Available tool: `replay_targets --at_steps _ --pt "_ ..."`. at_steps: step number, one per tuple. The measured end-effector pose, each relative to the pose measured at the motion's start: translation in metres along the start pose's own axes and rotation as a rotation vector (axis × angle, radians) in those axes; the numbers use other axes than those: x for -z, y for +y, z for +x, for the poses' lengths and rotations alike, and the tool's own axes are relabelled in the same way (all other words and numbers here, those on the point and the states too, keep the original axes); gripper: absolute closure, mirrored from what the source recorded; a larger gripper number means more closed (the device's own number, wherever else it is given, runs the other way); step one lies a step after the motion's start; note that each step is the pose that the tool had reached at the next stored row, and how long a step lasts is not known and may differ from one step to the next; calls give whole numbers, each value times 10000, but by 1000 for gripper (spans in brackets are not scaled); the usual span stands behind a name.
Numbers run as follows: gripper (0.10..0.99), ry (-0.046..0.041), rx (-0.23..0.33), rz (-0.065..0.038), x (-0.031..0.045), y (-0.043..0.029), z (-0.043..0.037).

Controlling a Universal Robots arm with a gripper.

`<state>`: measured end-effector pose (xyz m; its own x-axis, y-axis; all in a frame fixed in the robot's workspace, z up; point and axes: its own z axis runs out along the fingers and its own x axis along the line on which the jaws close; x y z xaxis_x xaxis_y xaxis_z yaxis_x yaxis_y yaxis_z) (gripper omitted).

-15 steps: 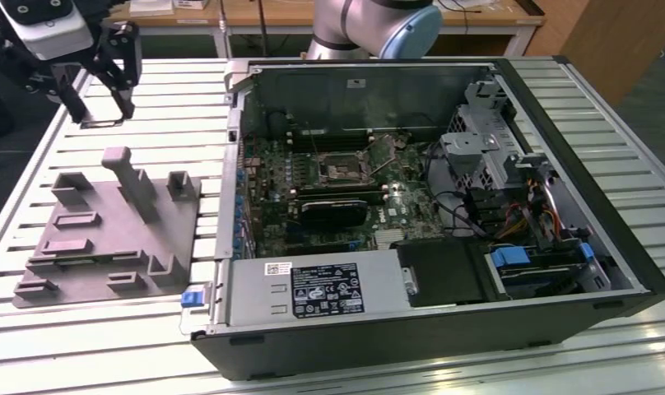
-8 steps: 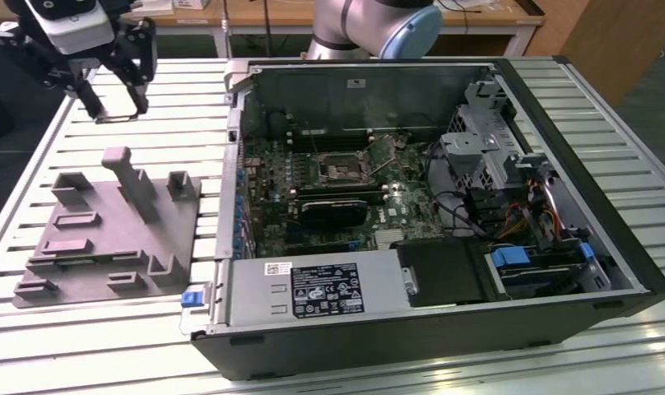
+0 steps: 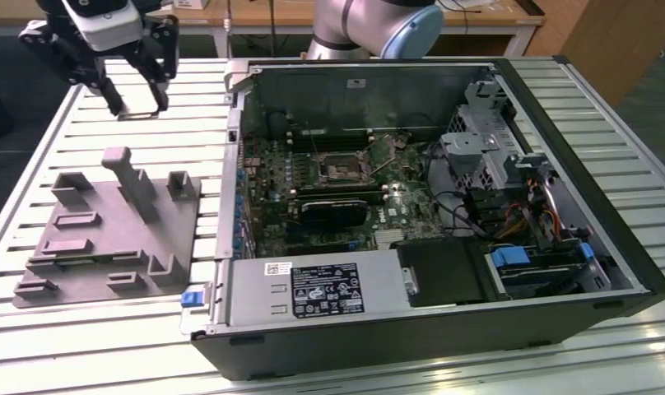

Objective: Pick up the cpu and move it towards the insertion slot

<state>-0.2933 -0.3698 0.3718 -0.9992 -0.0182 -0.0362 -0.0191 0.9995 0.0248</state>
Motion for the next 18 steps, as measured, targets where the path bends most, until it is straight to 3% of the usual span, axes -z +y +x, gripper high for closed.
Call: replay_targets --at_steps 18 --pt "545 -60 -2 -7 -20 73 -504"
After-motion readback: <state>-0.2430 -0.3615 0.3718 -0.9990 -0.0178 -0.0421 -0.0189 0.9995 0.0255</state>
